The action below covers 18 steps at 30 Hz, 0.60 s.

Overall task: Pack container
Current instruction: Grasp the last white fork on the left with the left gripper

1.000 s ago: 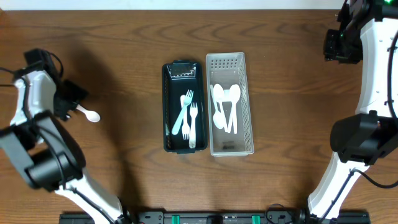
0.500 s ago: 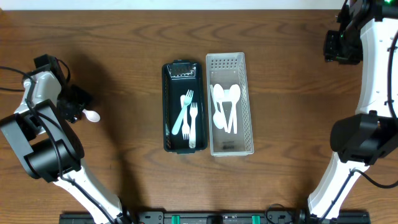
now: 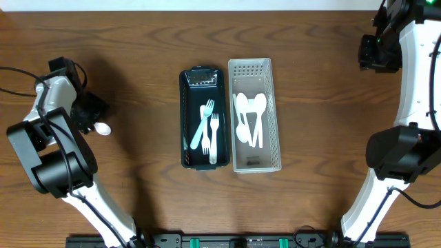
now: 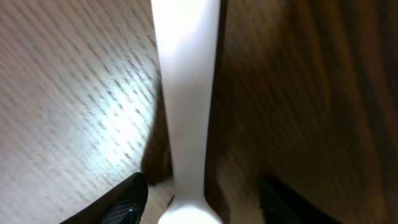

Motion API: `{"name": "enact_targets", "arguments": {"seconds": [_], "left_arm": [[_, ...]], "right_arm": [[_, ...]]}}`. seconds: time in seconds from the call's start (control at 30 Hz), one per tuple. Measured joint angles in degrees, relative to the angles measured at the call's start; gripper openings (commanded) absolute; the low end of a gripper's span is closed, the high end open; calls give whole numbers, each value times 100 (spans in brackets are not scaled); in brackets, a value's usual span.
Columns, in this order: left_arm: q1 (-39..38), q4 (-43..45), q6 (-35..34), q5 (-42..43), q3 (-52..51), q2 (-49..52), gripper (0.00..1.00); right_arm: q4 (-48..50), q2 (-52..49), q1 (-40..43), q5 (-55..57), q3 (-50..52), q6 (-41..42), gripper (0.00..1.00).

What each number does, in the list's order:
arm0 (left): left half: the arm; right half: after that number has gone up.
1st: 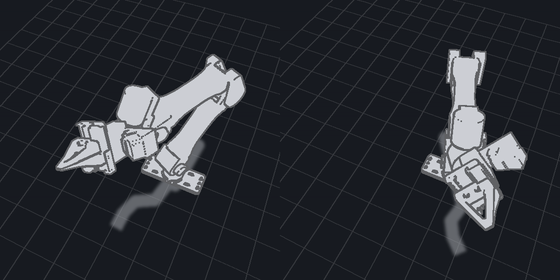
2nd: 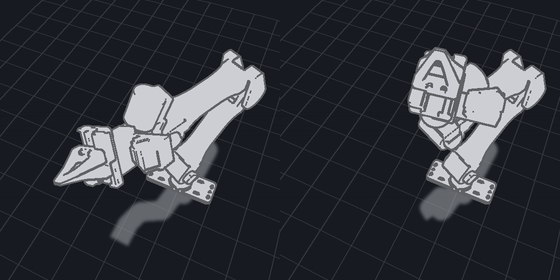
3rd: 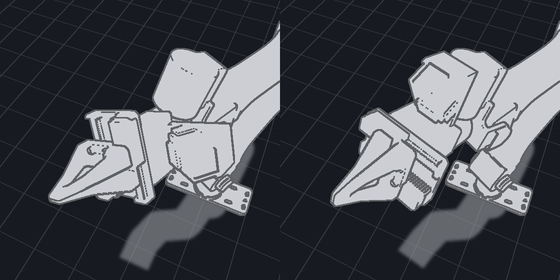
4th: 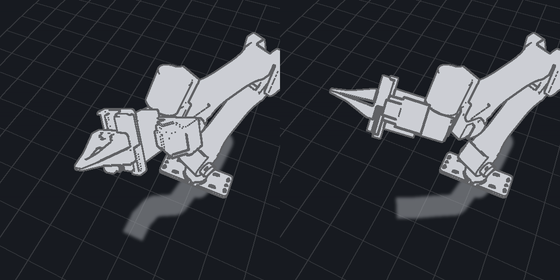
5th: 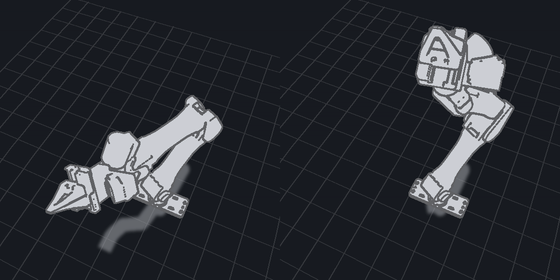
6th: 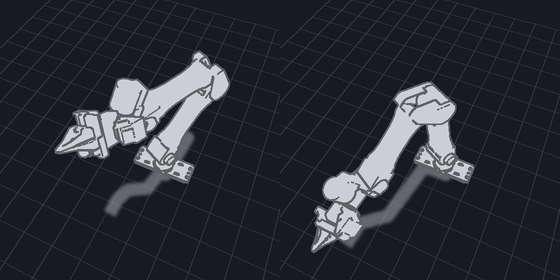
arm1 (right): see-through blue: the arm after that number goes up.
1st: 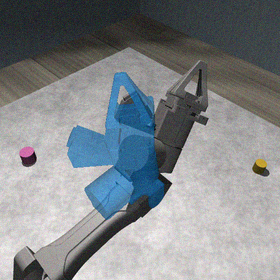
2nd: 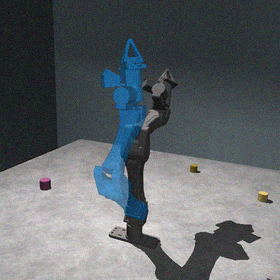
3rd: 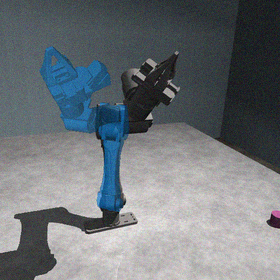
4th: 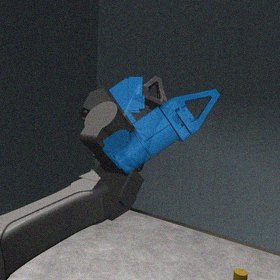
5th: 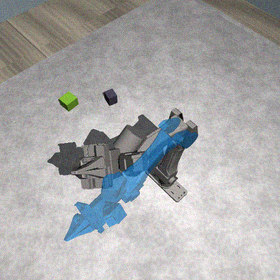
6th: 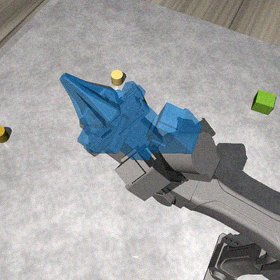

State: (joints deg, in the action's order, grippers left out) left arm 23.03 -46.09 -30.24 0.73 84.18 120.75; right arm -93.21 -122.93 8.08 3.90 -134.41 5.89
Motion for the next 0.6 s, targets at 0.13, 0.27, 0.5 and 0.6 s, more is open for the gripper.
{"name": "enact_targets", "arguments": {"seconds": [0.13, 0.27, 0.5, 0.6], "left_arm": [[7, -33, 0, -4, 35, 35, 61], [7, -61, 0, -2, 72, 59, 60], [-11, -37, -168, -33, 85, 68, 38], [-11, -48, -238, -85, 87, 72, 27]], "right_arm": [[-26, 0, 0, 0, 0, 0, 36], [-57, 0, 0, 0, 0, 0, 36], [-146, 0, 0, 0, 0, 2, 36], [-173, 0, 0, 0, 0, 2, 36]]}}
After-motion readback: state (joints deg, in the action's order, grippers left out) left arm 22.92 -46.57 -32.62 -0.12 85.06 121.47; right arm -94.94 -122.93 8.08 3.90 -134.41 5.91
